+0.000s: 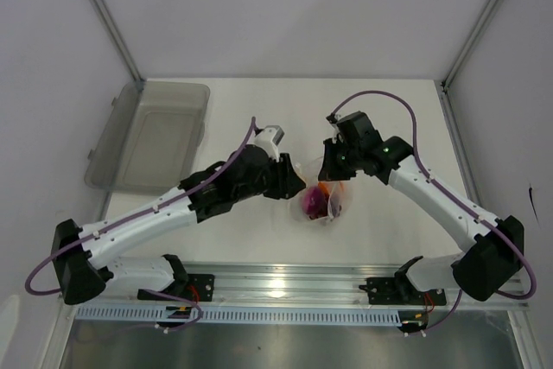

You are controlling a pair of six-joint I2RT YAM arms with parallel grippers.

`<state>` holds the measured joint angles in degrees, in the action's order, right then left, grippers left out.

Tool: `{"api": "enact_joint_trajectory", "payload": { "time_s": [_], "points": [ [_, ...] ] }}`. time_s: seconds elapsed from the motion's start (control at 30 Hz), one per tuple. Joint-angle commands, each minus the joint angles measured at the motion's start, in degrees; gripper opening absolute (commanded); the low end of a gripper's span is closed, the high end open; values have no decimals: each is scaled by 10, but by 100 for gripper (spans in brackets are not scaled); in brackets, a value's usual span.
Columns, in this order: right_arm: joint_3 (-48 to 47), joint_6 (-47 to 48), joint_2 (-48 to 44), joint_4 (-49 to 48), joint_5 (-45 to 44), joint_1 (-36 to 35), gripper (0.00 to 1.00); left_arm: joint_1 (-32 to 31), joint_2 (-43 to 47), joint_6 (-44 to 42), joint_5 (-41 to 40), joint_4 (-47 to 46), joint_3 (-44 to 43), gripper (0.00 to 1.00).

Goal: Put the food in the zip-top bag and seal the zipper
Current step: Place the fake vegetable in the zipper food storage bag.

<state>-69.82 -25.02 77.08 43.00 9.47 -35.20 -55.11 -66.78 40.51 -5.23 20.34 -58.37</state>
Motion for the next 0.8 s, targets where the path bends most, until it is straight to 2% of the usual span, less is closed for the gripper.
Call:
{"api": "enact_joint_trajectory", "payload": {
  "time_s": [0.0, 0.13, 0.37, 0.53, 0.67, 0.77],
  "points": [
    [-31, -9, -25, 0, -2, 4, 0, -14, -28, 4, 16, -51, -38, 20],
    [-46, -24, -25, -3, -1, 4, 0, -14, -69, -17, 25, -49, -63, 20],
    [-50, -37, -31, 12, -7, 3, 0, -14, -103, -27, 32, -91, -46, 25],
    [-58, -37, -35, 23, -15, 7, 0, -14, -146, -35, 26, -88, -61, 27],
    [-60, -37, -39, 21, -13, 7, 0, -11, -158, -38, 7, -86, -59, 36],
    [-62, -36, -36, 20, -10, 7, 0, -7, -162, -40, -1, -87, -54, 48]
  ]
}}
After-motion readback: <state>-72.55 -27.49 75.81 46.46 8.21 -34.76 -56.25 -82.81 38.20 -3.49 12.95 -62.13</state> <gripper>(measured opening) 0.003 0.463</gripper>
